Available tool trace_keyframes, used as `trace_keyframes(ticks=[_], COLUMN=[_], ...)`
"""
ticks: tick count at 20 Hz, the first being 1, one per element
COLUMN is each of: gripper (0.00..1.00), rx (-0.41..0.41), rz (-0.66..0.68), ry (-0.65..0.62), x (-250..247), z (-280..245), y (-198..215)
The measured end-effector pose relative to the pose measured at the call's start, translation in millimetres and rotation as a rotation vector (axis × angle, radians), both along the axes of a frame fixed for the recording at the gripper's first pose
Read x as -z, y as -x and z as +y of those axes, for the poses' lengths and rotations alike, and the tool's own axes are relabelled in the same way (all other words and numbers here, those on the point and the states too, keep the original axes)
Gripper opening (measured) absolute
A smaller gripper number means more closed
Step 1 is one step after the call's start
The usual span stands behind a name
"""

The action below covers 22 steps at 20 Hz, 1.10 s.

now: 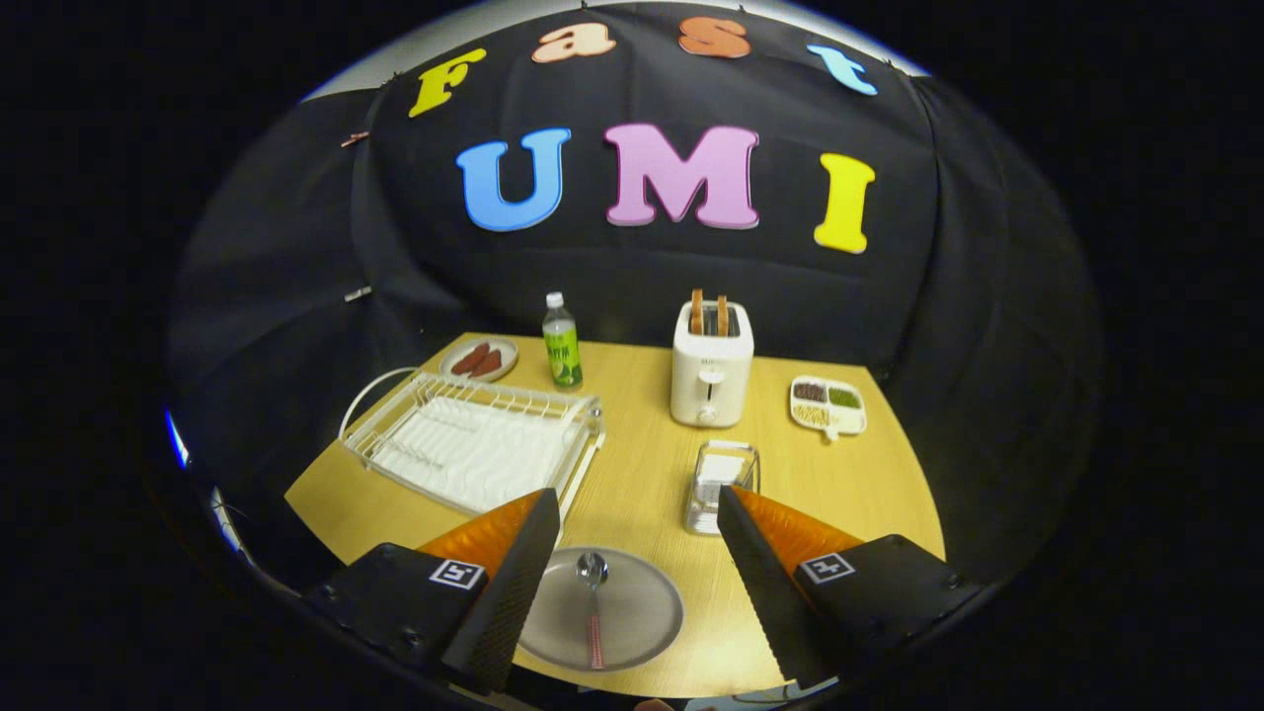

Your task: Take the plate from the dish rack, then take the spoon from the basket and place it into the plate.

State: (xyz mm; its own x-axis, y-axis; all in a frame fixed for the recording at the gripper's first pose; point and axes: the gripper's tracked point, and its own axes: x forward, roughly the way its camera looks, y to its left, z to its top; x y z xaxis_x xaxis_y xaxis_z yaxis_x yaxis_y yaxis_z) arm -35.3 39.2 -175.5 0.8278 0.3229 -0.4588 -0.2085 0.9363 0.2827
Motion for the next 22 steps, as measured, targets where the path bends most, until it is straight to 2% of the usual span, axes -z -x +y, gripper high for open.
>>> trace_keyframes(ticks=[5, 10, 22], gripper=[0.98, 0.98, 0.98], rx=[0.11, 0.175, 0.163], rz=[-0.239, -0.393, -0.425], ry=[0.077, 0.103, 0.074], x=[-96.7, -162.5, -176.6], z=[-45.7, -67.7, -81.2], y=[-39.4, -44.7, -45.3])
